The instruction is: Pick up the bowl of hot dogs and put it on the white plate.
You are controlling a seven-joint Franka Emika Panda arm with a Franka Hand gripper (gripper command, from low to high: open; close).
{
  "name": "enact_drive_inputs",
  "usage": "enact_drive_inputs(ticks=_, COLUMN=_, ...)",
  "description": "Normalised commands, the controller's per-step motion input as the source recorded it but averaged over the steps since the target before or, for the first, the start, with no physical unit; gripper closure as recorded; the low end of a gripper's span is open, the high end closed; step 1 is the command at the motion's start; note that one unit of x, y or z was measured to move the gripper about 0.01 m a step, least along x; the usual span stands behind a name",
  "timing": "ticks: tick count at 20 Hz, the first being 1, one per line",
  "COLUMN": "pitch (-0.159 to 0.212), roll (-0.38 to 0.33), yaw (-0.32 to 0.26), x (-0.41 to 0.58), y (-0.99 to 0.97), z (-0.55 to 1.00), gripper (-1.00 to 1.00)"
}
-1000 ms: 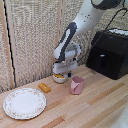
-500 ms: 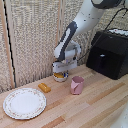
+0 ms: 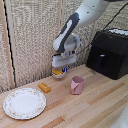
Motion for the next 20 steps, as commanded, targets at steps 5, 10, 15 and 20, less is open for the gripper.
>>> enact_drive_inputs(ticks=5, pitch=0.011, roll=0.165, yaw=0.107, x=0.000, y=0.06, z=0.71, gripper=1.00)
enact_drive_inputs(ticks=10, pitch=0.021, roll=0.134, yaw=0.080, x=0.000, y=0.49, z=0.69, gripper=1.00)
enact_drive_inputs(ticks=15, pitch=0.015, roll=0.085, yaw=0.025, x=0.007, y=0.78, z=0.50, gripper=1.00)
enact_drive_inputs(ticks=20, pitch=0.013, roll=0.033, yaw=0.000, x=0.019, y=0.94, z=0.29, gripper=1.00)
